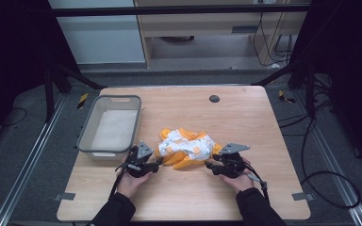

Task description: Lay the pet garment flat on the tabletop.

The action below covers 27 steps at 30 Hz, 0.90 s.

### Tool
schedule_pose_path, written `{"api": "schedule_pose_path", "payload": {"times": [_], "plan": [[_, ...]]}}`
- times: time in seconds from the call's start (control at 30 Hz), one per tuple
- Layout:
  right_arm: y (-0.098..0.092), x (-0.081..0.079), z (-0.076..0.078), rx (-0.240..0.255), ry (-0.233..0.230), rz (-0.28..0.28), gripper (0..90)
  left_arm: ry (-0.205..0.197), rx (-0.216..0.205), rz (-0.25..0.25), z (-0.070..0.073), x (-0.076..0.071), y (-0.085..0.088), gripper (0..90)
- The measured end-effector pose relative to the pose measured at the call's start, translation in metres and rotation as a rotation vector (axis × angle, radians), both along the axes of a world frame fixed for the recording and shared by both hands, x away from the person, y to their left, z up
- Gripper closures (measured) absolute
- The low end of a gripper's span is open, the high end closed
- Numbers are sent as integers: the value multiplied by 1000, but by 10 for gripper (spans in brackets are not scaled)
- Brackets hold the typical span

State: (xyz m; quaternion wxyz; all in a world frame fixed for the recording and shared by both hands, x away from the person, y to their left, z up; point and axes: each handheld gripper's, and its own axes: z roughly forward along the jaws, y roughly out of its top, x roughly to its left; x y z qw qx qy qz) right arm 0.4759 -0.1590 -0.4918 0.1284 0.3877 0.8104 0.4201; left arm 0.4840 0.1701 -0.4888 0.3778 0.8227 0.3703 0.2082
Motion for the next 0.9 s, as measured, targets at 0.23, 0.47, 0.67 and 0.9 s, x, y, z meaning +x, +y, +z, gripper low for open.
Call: {"api": "schedule_pose_path", "payload": {"times": [0.23, 0.47, 0.67, 0.9], "plan": [[10, 6, -5, -5, 7, 18, 655, 23, -29, -15, -1, 4, -1, 725], [7, 4, 1, 11, 36, 23, 850, 41, -10, -35, 7, 1, -3, 862], [1, -3, 17, 28, 10, 46, 854, 52, -39, -49, 20, -4, 2, 868], [-16, -20, 41, 61, 7, 92, 852, 71, -116, -90, 48, -24, 21, 868]]}}
